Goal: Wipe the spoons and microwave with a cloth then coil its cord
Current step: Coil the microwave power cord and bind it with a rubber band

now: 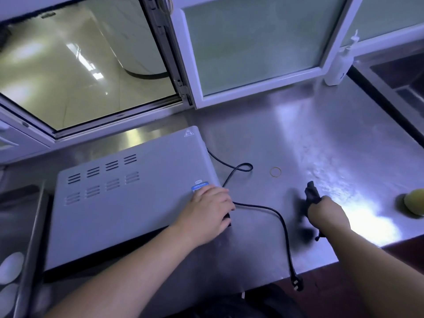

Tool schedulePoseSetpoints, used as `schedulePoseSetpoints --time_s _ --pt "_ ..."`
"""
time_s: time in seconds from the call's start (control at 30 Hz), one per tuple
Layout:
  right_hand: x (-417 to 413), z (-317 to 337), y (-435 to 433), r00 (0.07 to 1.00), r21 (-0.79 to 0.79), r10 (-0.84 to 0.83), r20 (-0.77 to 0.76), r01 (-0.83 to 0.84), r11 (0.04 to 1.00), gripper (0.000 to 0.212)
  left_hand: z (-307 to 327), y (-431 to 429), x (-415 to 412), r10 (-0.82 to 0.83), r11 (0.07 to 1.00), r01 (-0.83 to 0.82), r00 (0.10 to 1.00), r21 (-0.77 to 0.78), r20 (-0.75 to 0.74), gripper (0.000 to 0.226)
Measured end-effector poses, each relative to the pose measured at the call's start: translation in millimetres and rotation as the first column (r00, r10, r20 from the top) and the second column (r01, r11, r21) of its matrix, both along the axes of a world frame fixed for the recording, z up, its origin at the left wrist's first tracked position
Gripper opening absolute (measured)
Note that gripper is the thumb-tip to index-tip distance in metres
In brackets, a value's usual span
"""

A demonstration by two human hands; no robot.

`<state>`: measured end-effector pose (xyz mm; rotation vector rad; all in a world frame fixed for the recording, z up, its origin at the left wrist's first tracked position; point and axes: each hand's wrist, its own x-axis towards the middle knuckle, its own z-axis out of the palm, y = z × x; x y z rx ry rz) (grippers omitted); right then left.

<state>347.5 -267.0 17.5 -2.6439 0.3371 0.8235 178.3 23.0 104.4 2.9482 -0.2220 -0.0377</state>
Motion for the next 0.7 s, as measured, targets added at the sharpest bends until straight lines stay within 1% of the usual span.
schedulePoseSetpoints --time_s 0.07,0.13,0.17,0.2,0.27,0.3,0.33,0.37,0.4,0.47,0.53,0.63,0.7 --pt "15 -18 -8 1.0 -0.005 -0.011 0.02 0.011 1.0 0.042 -5 -2 0 0.011 1.0 -0.011 1.0 -0.01 0.015 0.013" --pt "18 -23 -10 0.998 0.028 0.024 0.051 -0.025 0.999 0.065 -7 -4 -2 0.017 1.0 -0.016 0.999 -0.016 0.045 0.01" --pt "16 -24 -8 0.995 0.012 0.069 0.072 -0.07 0.997 0.067 -8 -4 -3 0.017 1.0 -0.016 0.998 -0.011 0.06 0.01" --pt "14 -26 -6 0.983 -0.04 0.142 0.118 -0.138 0.99 0.062 -8 -4 -3 0.014 1.0 -0.013 0.997 -0.004 0.072 0.01" --pt "9 -31 1 0.903 -0.175 0.348 0.254 -0.311 0.934 0.049 -7 -4 -4 0.009 1.0 -0.009 0.996 0.002 0.091 0.01" --pt "6 -31 5 0.853 -0.187 0.43 0.296 -0.39 0.902 0.049 -7 -3 -4 0.007 1.0 -0.007 0.995 -0.001 0.095 0.011" --pt "1 -33 11 0.825 -0.151 0.484 0.292 -0.46 0.875 0.051 -7 -3 -4 0.006 1.0 -0.005 0.995 -0.006 0.096 0.011" --pt "-3 -39 15 0.816 -0.101 0.522 0.248 -0.514 0.852 0.052 -7 -2 -4 0.004 1.0 -0.003 0.996 -0.013 0.093 0.012" --pt "-8 -44 19 0.821 -0.054 0.544 0.171 -0.544 0.838 0.051 -7 -2 -4 0.002 1.0 0.0 0.996 -0.023 0.086 0.012" --pt "-17 -58 24 0.843 0.029 0.537 -0.015 -0.537 0.843 0.047 -6 0 -4 0.001 0.999 0.002 0.998 -0.041 0.069 0.012" --pt "-25 -69 23 0.855 0.075 0.503 -0.123 -0.497 0.864 0.038 -5 2 -5 -0.008 0.998 0.012 0.998 -0.055 0.064 0.01" --pt "-37 -82 17 0.852 0.087 0.506 -0.137 -0.498 0.863 0.019 -3 8 -13 -0.04 0.997 0.046 0.996 -0.068 0.074 0.007" --pt "-41 -87 15 0.851 0.088 0.514 -0.109 -0.507 0.858 0.014 -3 13 -19 -0.063 0.996 0.068 0.995 -0.058 0.075 0.008"
